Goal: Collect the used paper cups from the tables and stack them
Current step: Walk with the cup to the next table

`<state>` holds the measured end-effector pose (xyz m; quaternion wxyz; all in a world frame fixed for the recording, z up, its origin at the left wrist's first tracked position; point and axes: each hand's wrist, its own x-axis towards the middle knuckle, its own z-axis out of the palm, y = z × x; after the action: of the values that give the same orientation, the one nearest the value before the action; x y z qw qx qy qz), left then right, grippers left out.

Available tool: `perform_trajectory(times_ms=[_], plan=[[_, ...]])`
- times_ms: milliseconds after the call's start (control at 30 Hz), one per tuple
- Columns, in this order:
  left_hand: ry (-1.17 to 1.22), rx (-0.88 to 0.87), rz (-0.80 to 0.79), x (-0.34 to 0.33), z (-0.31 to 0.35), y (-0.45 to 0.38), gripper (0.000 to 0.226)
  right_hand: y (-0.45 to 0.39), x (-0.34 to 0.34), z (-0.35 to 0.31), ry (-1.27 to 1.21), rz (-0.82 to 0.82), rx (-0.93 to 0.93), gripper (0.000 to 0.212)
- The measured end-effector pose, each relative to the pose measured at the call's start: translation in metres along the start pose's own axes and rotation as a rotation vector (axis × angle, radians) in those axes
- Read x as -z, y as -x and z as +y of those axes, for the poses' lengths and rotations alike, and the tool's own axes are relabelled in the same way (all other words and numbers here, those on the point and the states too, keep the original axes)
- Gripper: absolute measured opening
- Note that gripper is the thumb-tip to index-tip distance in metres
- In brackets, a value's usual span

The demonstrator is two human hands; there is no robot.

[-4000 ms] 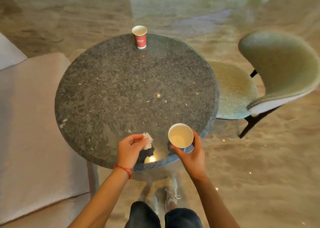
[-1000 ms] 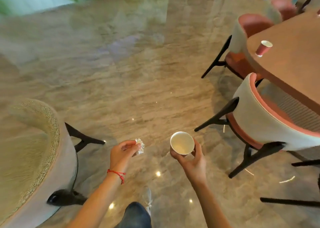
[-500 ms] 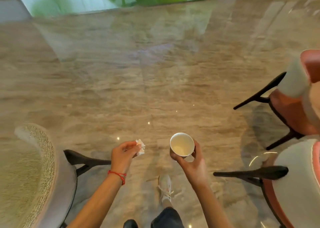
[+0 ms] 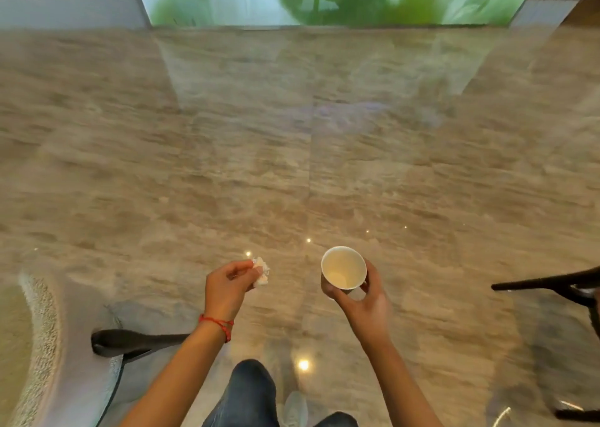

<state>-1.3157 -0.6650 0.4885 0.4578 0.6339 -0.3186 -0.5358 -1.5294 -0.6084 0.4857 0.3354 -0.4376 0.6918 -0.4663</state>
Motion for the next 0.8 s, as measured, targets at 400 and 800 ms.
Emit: perform_trajectory(times_ms=[400, 800], plan=[[0.102, -0.016, 0.105, -0.016, 0.078, -0.183, 0.015, -0.196, -0.104, -0.048, 0.015, -0.109, 0.045, 0.066], [0.153, -0.027, 0.261, 0.004, 0.151, -0.316, 0.017, -0.338, -0.208, -0.118, 0.02, -0.296, 0.15, 0.067]])
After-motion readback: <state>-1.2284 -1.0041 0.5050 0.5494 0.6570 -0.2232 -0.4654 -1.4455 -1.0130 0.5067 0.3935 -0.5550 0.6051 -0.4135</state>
